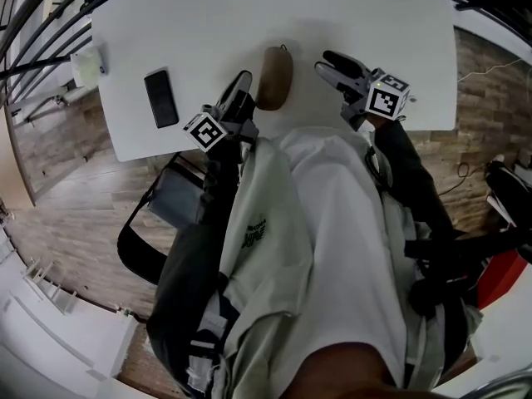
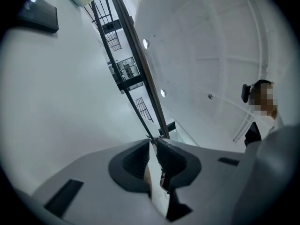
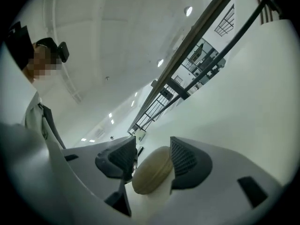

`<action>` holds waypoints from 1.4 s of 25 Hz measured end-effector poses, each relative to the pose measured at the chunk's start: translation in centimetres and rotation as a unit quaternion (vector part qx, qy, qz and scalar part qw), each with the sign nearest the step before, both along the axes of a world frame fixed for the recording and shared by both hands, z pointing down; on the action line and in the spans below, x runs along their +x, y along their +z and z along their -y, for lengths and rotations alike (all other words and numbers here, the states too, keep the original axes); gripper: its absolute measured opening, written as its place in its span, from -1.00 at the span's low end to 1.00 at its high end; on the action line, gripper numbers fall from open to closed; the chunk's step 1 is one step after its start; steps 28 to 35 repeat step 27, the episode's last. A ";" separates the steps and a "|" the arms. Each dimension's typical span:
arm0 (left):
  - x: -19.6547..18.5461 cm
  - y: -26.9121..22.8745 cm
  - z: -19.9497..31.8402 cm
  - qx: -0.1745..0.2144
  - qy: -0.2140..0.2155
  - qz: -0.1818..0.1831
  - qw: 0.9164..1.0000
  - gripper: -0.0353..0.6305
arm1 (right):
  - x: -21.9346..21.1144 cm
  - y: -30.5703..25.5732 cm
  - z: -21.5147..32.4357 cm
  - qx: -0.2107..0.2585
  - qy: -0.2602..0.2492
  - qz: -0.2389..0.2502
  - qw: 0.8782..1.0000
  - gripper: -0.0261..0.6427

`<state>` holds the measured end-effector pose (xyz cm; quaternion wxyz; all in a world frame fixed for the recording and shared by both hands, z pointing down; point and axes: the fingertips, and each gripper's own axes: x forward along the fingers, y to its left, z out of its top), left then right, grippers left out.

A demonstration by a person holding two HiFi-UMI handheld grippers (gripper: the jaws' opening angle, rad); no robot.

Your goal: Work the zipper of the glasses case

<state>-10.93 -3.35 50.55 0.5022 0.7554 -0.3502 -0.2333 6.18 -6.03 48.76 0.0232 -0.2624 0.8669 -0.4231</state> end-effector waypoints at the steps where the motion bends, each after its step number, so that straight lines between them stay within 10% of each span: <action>1: 0.3 0.0 -0.1 0.000 0.002 0.000 1.000 -0.74 | -0.4 -0.2 -0.3 0.011 0.003 0.002 1.000 -0.35; 4: 1.1 0.5 -0.5 -0.003 0.010 0.018 1.000 -0.81 | -1.3 -0.3 -1.0 0.031 0.003 0.018 0.999 -0.93; 35: 1.5 0.1 -0.6 -0.002 0.009 0.015 1.000 -0.87 | -3.2 1.4 -3.3 0.043 -0.038 -0.030 0.998 -0.94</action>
